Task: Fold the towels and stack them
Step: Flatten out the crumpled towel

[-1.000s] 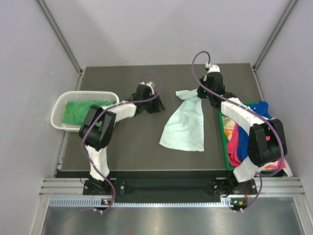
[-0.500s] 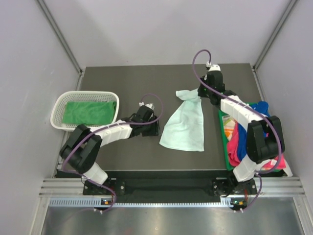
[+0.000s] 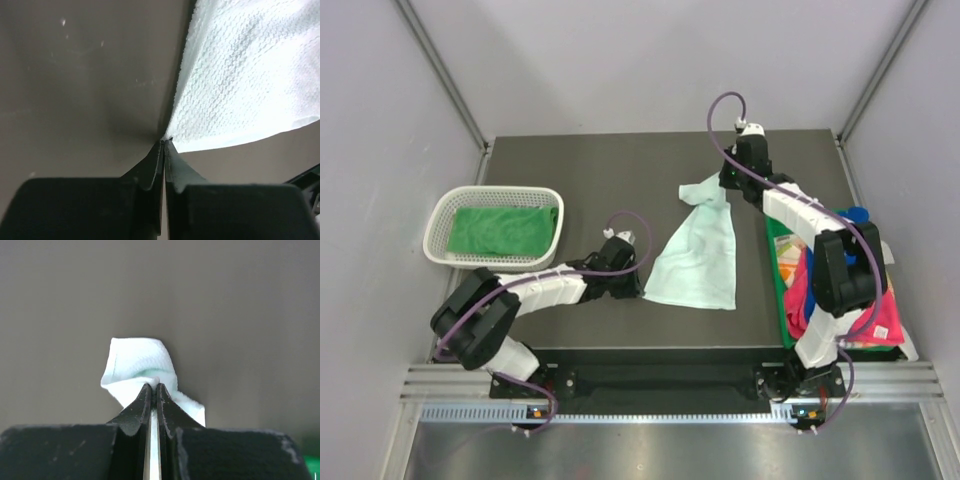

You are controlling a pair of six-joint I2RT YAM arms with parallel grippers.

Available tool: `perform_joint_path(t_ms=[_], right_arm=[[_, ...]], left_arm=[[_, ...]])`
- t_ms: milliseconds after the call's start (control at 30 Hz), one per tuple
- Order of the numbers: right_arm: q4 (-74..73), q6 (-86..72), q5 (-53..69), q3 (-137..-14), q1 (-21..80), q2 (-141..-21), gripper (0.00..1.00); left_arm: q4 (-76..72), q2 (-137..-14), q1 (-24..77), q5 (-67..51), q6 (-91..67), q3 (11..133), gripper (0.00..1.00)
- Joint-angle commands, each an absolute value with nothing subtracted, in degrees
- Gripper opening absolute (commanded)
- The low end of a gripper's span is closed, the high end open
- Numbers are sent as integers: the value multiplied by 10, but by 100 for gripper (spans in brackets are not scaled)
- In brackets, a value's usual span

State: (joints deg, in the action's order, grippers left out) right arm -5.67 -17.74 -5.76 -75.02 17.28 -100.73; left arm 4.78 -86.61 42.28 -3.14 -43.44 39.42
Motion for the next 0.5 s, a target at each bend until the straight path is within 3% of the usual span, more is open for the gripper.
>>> perform_joint_path(t_ms=[0,167,367,400,467], right_arm=[[-40,-178,-63,-801,164,-1032,0],[-61,-178,-74,-870,160,-1093,0],[-95,-180,-105,-942,157,-1161,3],[-112,-181,-111,-956,155,-1166,22],[-123,-186,-121,-958,154,-1161,45]], left_arm=[[47,-801,440,-16,-454,377,0],[111,-667,461,-7,-491,327,0],[146,-624,466,6,-490,310,0],[141,-634,466,5,-486,315,0],[130,-645,466,14,-476,333,20]])
